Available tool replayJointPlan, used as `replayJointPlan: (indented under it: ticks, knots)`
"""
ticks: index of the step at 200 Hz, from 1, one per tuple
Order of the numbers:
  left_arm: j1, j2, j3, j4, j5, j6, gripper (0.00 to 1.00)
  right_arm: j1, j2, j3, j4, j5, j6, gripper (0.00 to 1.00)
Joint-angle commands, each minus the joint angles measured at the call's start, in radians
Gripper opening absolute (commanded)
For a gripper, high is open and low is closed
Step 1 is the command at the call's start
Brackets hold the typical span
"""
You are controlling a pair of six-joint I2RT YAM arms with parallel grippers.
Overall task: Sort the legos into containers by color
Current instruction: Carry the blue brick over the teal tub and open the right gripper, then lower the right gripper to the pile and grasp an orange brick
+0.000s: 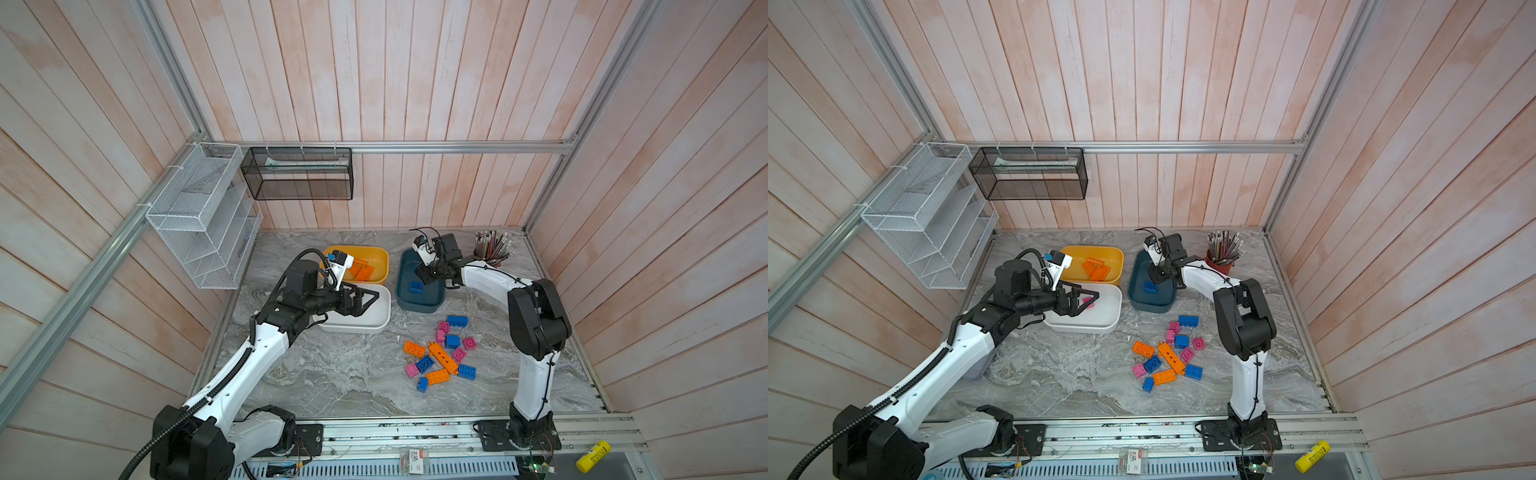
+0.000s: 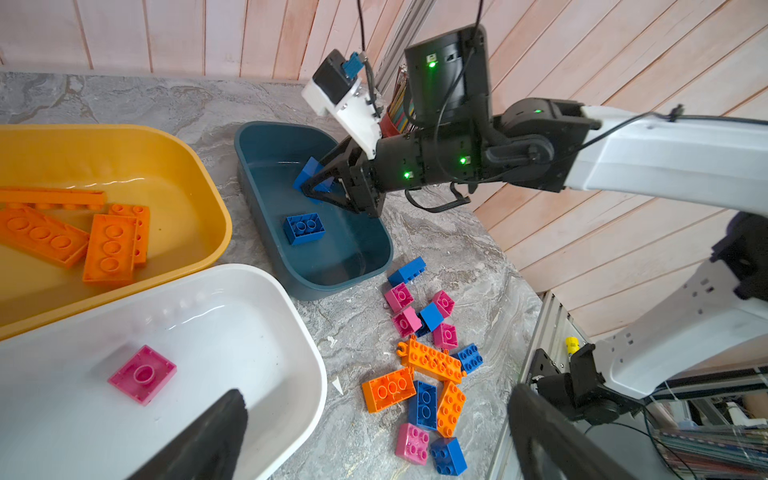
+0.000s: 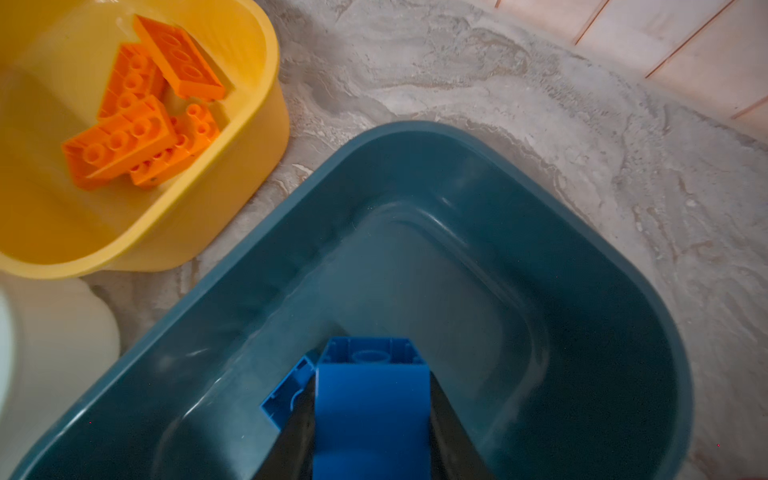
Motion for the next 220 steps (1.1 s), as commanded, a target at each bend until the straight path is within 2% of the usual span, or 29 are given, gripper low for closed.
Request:
replayJointPlan:
  ticks: [1, 27, 44, 62, 79, 99, 125, 155, 187, 220]
  knots:
    - [0.009, 0.007, -0.005, 0.029, -0.003, -0.003, 1.0, -0.001, 0.059, 0.07, -0.029, 0.045, -0.03, 0.3]
    - [0.013, 0.007, -0.02, 0.036, -0.003, -0.002, 1.0, -0.001, 0.1, 0.105, -0.043, 0.067, -0.049, 0.4]
    - [0.015, 0.011, -0.021, 0.033, -0.001, -0.002, 1.0, -0.001, 0.082, 0.115, -0.077, 0.036, -0.057, 0.56]
    - [0.02, 0.005, -0.017, 0.026, -0.001, 0.004, 1.0, 0.002, -0.007, 0.05, -0.056, -0.006, -0.057, 0.64]
    - [0.032, 0.0, -0.011, 0.007, 0.001, 0.014, 1.0, 0.007, -0.122, -0.037, -0.056, -0.095, -0.069, 0.7]
    - [0.052, -0.013, -0.005, -0.013, 0.014, 0.025, 1.0, 0.038, -0.27, -0.16, -0.069, -0.163, -0.138, 0.73]
    - [0.069, -0.035, -0.002, -0.049, 0.026, 0.04, 1.0, 0.094, -0.426, -0.298, -0.13, -0.194, -0.229, 0.75]
    - [0.084, -0.07, -0.027, -0.063, 0.048, 0.031, 1.0, 0.193, -0.552, -0.461, -0.151, -0.142, -0.292, 0.78]
    - [0.111, -0.11, -0.058, -0.085, 0.057, 0.031, 1.0, 0.277, -0.6, -0.585, -0.128, -0.136, -0.323, 0.79]
    - [0.118, -0.129, -0.068, -0.096, 0.06, 0.03, 1.0, 0.352, -0.534, -0.608, -0.153, -0.111, -0.357, 0.79]
